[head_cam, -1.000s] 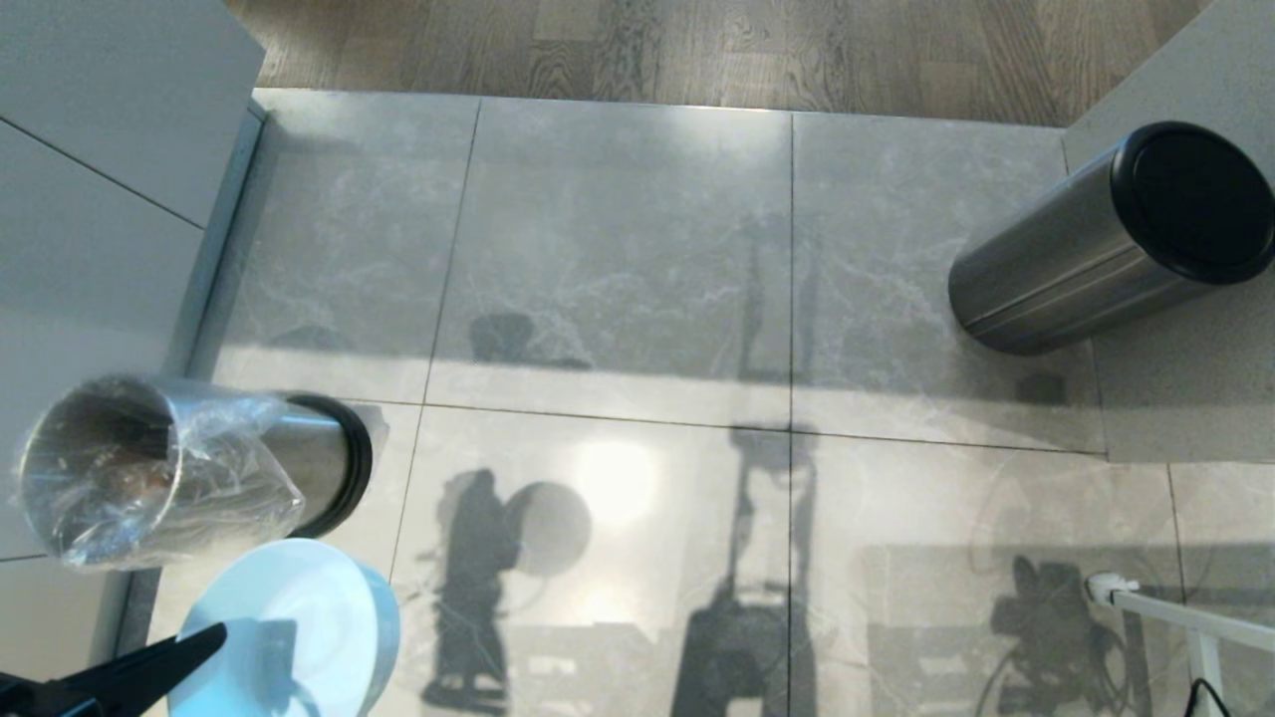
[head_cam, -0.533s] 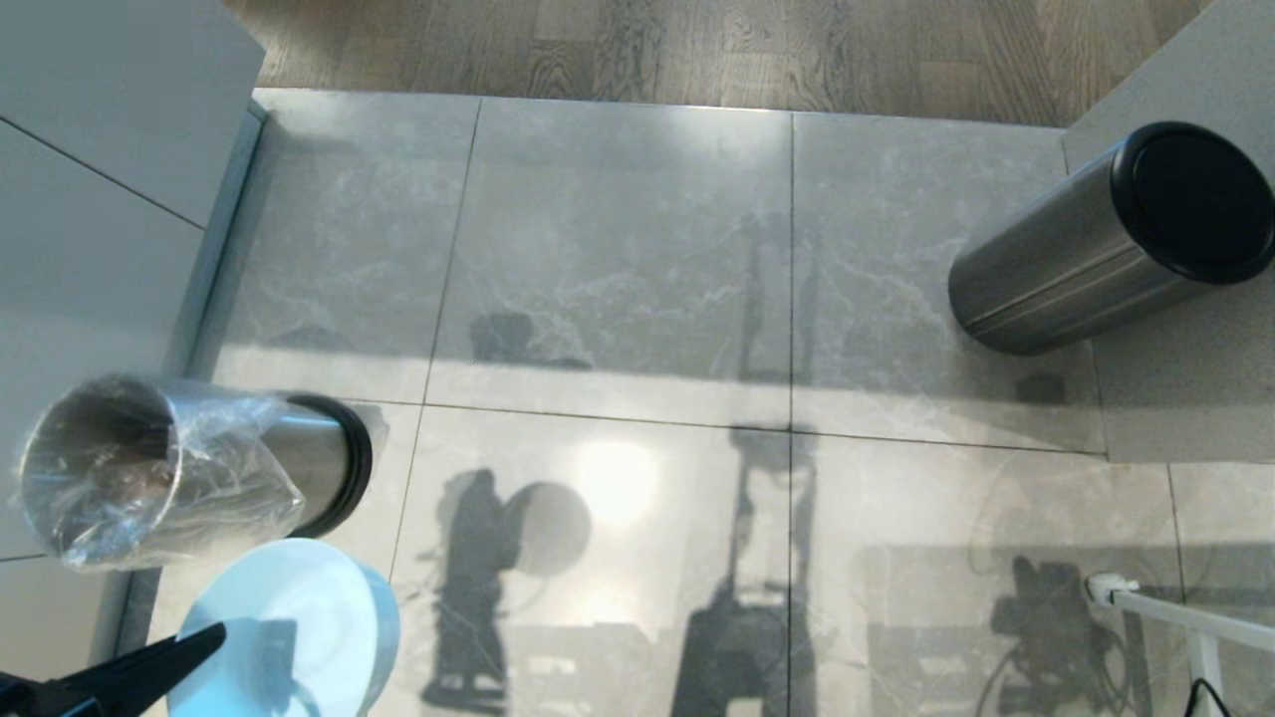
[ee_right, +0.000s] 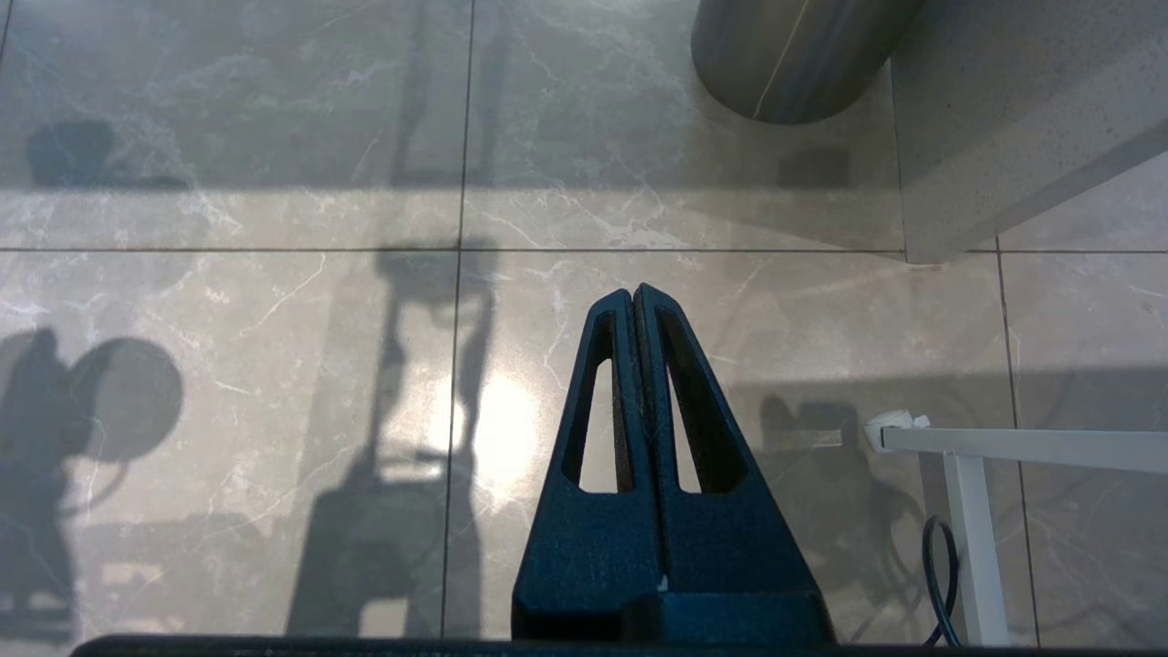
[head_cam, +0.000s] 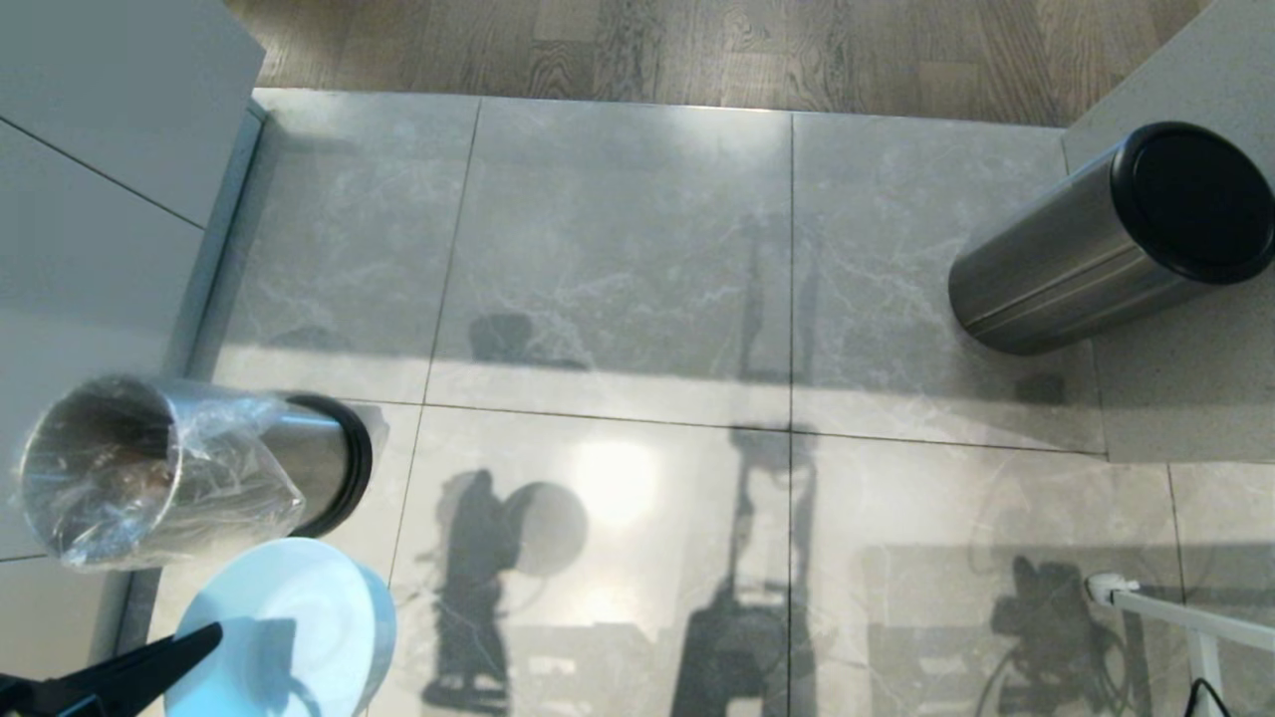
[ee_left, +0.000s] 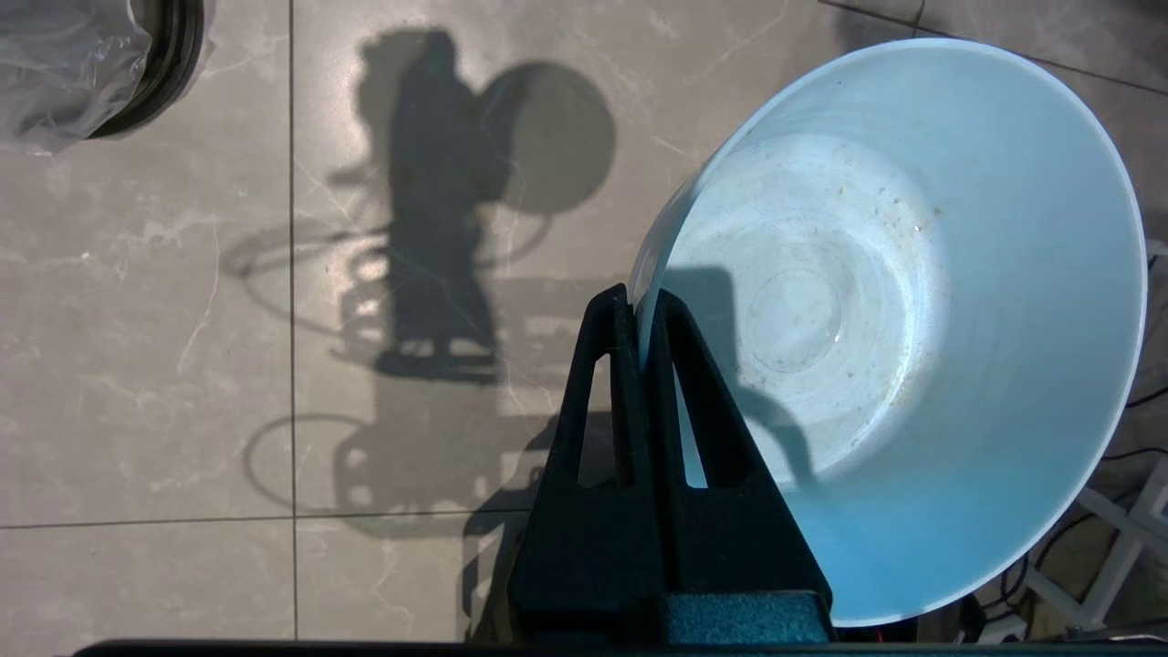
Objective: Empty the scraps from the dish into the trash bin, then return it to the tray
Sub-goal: Put the bowl back to the table
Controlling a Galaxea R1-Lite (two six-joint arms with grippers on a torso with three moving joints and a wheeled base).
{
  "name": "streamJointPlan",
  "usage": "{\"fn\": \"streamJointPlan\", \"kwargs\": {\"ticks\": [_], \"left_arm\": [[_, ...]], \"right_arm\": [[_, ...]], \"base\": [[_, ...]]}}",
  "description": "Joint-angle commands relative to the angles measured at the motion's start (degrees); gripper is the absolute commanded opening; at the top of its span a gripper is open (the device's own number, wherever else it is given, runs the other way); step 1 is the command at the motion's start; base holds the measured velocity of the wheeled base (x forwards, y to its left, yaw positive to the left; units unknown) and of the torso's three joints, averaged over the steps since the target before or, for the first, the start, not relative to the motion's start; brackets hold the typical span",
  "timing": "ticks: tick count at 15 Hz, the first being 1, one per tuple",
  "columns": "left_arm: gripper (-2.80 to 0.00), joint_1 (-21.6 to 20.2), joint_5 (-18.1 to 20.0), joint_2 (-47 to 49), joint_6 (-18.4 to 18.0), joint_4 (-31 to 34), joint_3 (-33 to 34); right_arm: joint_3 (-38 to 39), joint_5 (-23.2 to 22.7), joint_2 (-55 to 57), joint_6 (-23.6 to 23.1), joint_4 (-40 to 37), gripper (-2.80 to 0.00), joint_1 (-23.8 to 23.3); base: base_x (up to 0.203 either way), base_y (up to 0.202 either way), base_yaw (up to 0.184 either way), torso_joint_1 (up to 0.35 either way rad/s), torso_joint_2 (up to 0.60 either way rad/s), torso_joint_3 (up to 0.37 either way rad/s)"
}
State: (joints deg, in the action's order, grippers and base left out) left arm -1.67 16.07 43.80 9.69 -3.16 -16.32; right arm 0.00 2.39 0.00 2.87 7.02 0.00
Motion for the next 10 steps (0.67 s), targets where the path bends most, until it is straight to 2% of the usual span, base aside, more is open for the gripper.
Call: {"fn": "streamJointPlan", "kwargs": {"ticks": [1, 8, 10], "left_arm": [[-2.80, -0.2, 0.1, 0.2, 0.1, -0.1, 0.0], [-2.80, -1.0, 0.0, 0.1, 0.0, -0.1, 0.0], [-2.80, -1.0, -0.1, 0.1, -1.0, -0.1, 0.0]], "right_arm": [[0.0, 0.0, 0.0, 0.0, 0.0, -2.80, 0.0], [0.0, 0.0, 0.0, 0.0, 0.0, -2.80, 0.0], [0.0, 0.0, 0.0, 0.0, 0.1, -2.80, 0.0]], "base": [[0.000, 0.000, 0.000, 0.000, 0.00, 0.000], [0.000, 0.000, 0.000, 0.000, 0.00, 0.000], [0.000, 0.000, 0.000, 0.000, 0.00, 0.040]]}}
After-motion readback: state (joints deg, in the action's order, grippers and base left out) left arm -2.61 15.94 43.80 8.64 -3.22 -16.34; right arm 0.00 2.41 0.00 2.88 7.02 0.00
